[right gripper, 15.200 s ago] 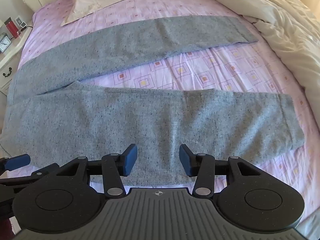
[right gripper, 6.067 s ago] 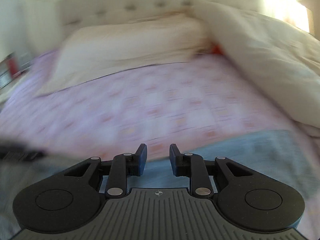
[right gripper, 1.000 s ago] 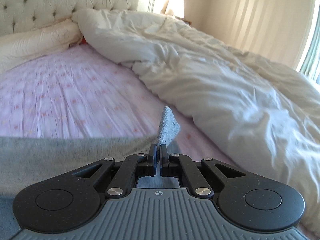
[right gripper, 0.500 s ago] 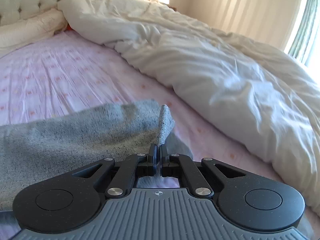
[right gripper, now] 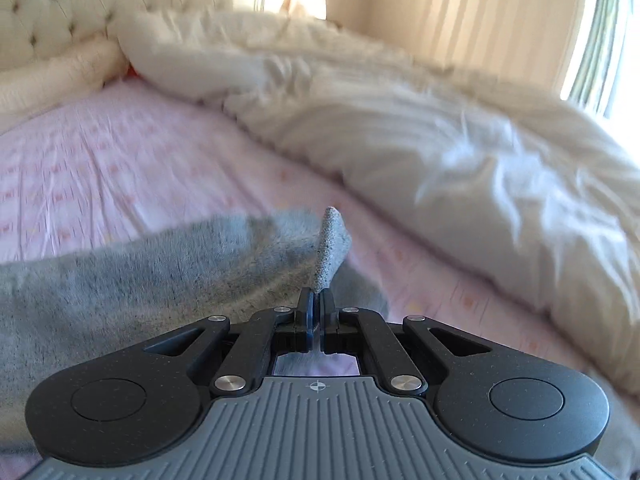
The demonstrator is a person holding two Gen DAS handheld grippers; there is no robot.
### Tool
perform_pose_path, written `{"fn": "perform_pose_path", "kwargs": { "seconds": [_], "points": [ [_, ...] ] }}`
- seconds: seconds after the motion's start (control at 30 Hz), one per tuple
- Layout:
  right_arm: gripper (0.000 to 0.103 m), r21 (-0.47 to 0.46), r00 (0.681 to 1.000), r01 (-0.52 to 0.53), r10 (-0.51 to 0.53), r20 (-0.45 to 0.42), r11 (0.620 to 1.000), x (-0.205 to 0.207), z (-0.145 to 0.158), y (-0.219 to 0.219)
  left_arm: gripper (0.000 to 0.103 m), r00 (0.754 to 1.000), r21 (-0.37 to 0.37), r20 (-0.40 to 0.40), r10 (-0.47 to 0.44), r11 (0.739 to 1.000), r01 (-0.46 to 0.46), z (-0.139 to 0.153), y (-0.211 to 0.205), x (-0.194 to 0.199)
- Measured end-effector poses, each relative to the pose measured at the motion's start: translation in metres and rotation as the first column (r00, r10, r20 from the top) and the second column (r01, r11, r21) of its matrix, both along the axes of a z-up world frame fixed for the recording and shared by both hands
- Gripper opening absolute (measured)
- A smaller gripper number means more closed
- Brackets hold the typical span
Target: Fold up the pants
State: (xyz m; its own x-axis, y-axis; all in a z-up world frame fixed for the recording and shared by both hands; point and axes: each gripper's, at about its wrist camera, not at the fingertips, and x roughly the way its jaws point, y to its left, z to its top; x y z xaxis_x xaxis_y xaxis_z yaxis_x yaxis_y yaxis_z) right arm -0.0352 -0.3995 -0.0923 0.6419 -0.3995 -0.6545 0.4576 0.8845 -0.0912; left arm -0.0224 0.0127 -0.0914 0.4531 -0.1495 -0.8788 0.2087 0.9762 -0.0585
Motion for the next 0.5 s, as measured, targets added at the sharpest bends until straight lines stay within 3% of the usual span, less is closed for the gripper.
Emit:
{"fn": "perform_pose_path", "kwargs": {
  "seconds": [0.1, 0.13, 0.37, 0.5],
  "points": [
    [0.005, 0.049, 0.986, 0.023, -0.014, -0.166, 0.999, 0.015, -0.026, -0.009, 0.011, 1.0, 0.012, 0.013, -0.003, 1.0, 0.003, -0.004, -0.003, -0.002],
    [0.007, 0.043, 0.985, 0.036, -0.029, -0.17, 0.998, 0.015, -0.028, -0.009, 0.012, 1.0, 0.018, 0.007, -0.003, 1.0, 0.003, -0.006, -0.004, -0.002],
    [0.013, -0.066, 0.993, 0.1, -0.104, -0.057, 0.993, 0.01, 0.01, -0.006, 0.02, 0.998, 0.041, 0.021, -0.058, 0.998, 0.057, 0.001, -0.001, -0.016],
    [0.013, -0.061, 0.999, 0.009, -0.006, 0.041, 0.998, 0.021, 0.034, 0.008, 0.023, 0.999, 0.01, 0.01, -0.052, 0.999, 0.052, 0.008, 0.011, -0.031]
  ]
}}
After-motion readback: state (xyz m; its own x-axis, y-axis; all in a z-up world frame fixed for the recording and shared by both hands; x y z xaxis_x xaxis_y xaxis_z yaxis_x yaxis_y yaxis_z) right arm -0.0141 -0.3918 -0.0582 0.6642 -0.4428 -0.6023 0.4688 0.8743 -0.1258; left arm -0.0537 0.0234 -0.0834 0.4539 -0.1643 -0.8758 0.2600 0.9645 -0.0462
